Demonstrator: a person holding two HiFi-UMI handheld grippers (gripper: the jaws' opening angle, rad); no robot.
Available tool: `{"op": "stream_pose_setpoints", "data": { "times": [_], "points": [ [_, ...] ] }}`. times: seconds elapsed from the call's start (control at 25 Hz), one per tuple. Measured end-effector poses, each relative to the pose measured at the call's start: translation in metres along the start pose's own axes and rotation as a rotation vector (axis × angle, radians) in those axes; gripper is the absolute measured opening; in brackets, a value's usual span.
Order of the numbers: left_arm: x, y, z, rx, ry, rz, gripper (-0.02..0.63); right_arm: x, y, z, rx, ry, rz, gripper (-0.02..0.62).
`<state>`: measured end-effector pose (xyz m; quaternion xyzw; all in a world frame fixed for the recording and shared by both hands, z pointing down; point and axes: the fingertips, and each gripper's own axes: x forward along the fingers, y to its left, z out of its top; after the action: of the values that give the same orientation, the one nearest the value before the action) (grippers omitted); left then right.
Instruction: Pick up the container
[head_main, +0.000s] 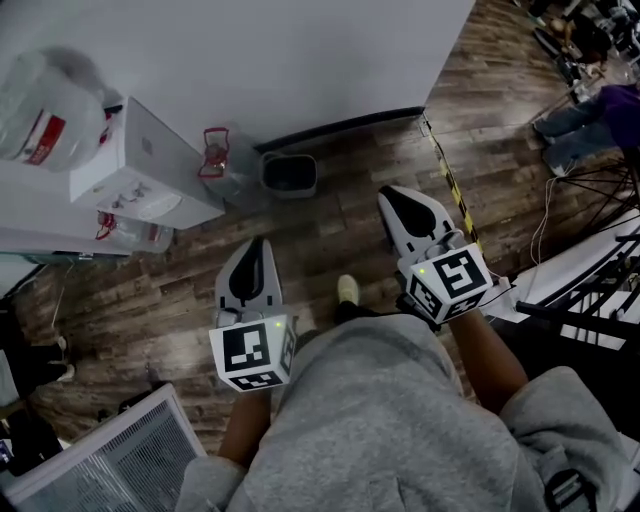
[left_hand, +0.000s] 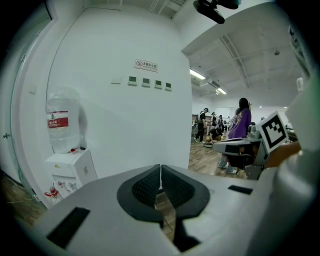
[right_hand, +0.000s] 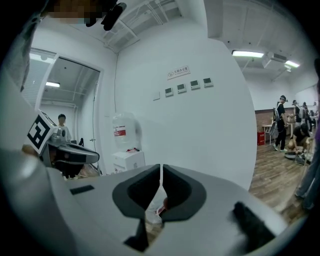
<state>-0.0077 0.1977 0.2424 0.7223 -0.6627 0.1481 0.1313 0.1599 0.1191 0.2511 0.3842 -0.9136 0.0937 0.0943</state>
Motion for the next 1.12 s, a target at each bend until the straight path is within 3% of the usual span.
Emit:
{"op": "stream_pose_setpoints", "data": {
  "times": [0.6,1.12],
  "points": [
    [0.026,-0.013,0.021,0.011,-0.026,0.01,0.018,0.015,-0.027,0.006,0.012,-0.027,0.025,0.033],
    [0.045,0.004,0.024,0.002,-0.033,0.002,0.018,0.039,-0.028,0.01,-0.003,-0.021,0.021,0.032]
  ]
}}
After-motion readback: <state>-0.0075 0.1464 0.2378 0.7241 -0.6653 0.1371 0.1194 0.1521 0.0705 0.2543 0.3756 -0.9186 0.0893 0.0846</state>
